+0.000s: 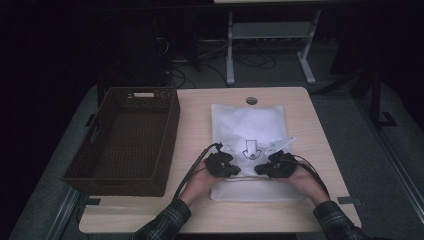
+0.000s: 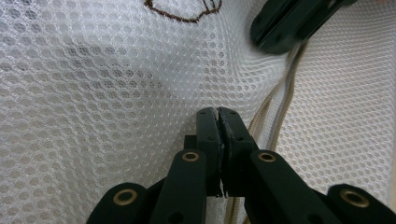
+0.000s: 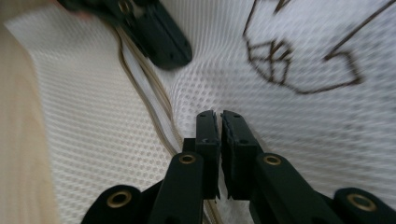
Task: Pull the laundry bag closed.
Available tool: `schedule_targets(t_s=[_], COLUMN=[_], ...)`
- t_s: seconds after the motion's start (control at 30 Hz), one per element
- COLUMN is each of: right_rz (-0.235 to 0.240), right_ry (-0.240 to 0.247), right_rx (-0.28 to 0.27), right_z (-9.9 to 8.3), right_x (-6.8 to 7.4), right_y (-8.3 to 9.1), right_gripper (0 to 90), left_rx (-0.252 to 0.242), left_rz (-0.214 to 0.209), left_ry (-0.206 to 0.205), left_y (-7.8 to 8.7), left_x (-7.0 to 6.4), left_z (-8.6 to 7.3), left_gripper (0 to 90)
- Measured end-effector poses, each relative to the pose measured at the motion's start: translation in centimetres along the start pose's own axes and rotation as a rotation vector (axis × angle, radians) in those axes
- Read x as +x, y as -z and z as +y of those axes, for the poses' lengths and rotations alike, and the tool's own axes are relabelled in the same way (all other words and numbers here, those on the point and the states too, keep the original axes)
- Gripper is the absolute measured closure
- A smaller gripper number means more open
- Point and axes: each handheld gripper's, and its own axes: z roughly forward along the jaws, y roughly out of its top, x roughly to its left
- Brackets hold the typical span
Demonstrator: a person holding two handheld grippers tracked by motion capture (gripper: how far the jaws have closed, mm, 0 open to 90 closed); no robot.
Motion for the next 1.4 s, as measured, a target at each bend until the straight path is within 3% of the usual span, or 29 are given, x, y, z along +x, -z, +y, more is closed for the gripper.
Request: schedule_targets(t_s=[0.07, 0.2, 0.37, 0.53, 0.67, 0.77, 1.0, 1.17, 1.4], right_rz=[0.0, 0.004, 0.011, 0.039, 0.035, 0.059, 0.101, 0.139, 0.172], right_ry=[0.006, 0.006, 0.016, 0.034, 0.061, 0.077, 0.139, 0.151, 0.169], right_rx=[0.03, 0.014, 0.009, 0.003, -0.021, -0.041, -0.056, -0.069, -0.062], right_z=[-0.2, -0.4, 0.1, 1.5, 2.5, 3.2, 4.9, 5.9, 7.6], right_x=[0.0, -0.1, 0.3, 0.9, 1.5, 1.8, 2.8, 3.6, 4.9], right_y=[-0.8, -0.8, -0.1, 0.8, 1.0, 1.0, 0.0, -1.0, -2.8], right_gripper=[86.8, 86.2, 76.8, 65.2, 63.8, 62.5, 61.9, 62.1, 62.0], left_rx=[-0.003, -0.015, -0.032, -0.059, -0.086, -0.084, -0.087, -0.078, -0.078], left_rz=[-0.007, -0.014, -0.004, 0.005, 0.039, 0.077, 0.129, 0.147, 0.166], left_ry=[0.009, 0.025, 0.053, 0.078, 0.091, 0.101, 0.127, 0.138, 0.148], left_y=[0.1, 0.4, 2.2, 4.6, 6.3, 7.2, 8.6, 9.1, 9.5], left_x=[0.1, -0.1, -0.3, -0.7, -1.1, -1.6, -3.1, -3.5, -3.8], left_z=[-0.1, -0.2, -0.3, -1.3, -2.6, -3.8, -6.7, -8.1, -9.5], left_gripper=[86.4, 78.2, 63.2, 48.3, 40.7, 36.1, 28.9, 22.8, 22.5])
